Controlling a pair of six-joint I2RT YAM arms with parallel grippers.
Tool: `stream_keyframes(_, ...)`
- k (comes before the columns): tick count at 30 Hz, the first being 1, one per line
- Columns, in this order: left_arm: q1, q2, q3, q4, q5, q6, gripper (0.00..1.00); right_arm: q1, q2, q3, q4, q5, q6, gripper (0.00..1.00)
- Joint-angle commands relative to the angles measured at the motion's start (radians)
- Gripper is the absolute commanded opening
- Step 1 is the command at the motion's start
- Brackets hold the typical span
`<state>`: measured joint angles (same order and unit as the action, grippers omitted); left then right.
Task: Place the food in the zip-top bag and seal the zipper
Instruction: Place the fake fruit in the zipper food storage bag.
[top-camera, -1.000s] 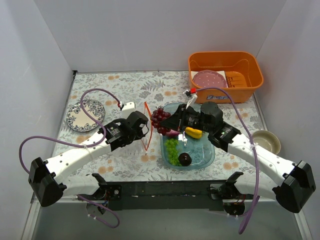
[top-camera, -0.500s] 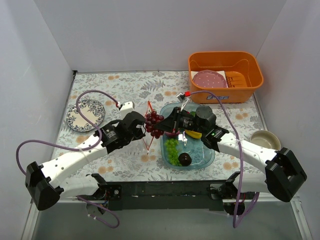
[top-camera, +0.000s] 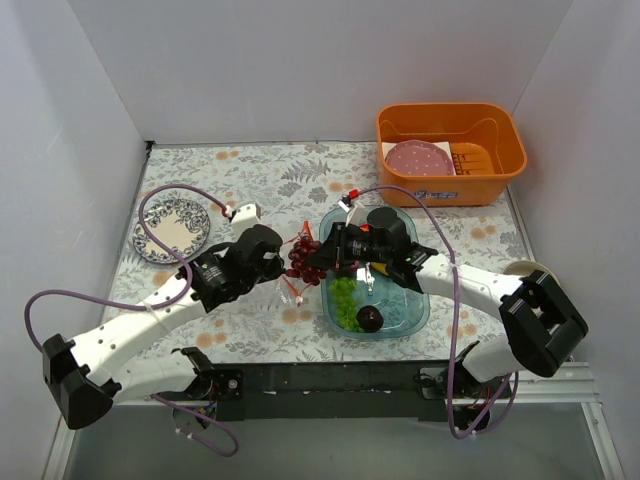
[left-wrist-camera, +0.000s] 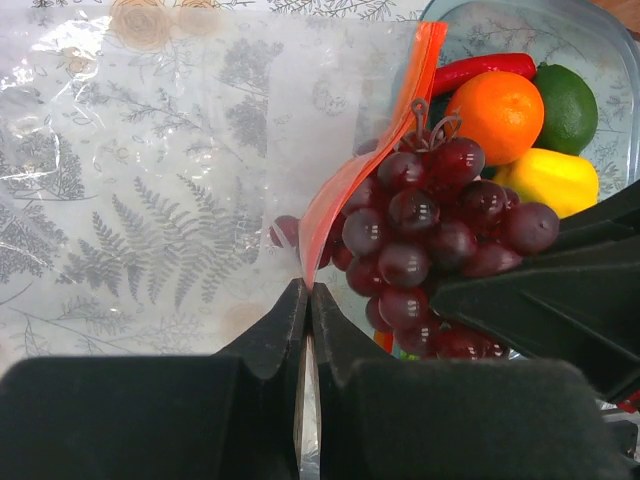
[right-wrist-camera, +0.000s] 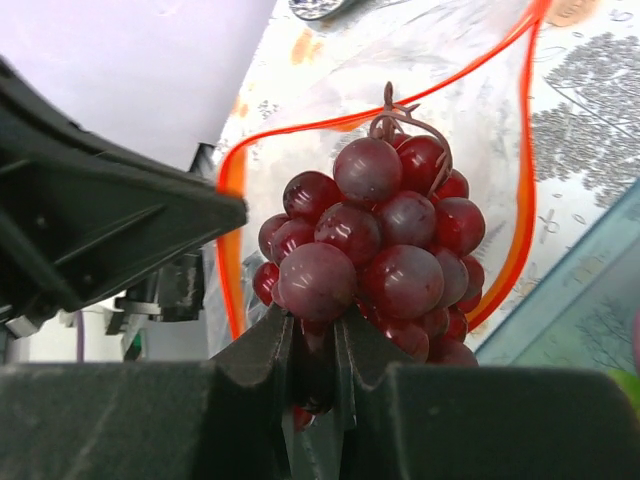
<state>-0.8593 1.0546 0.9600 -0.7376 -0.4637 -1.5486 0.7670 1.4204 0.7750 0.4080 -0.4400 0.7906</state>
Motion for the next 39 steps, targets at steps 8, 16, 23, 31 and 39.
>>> stream_keyframes(8, 0.003, -0.028, 0.059, -0.02, -0.038, -0.033, 0.0, 0.043, 0.055, 0.225, -0.284, 0.089, -0.172, 0.01)
stream_keyframes(16, 0.019, 0.041, 0.098, -0.059, -0.066, -0.07, 0.0, 0.117, 0.087, 0.28, -0.383, 0.051, -0.271, 0.01)
stream_keyframes(23, 0.019, 0.024, 0.085, 0.003, -0.018, -0.022, 0.0, 0.137, 0.19, 0.42, -0.468, 0.021, -0.329, 0.02)
stream_keyframes(31, 0.019, -0.024, 0.031, -0.066, -0.019, -0.09, 0.0, 0.14, 0.244, 0.471, -0.465, 0.024, -0.269, 0.04)
stream_keyframes(39, 0.025, -0.022, 0.011, -0.121, -0.082, -0.194, 0.0, 0.144, 0.161, 0.345, -0.417, -0.064, -0.245, 0.02)
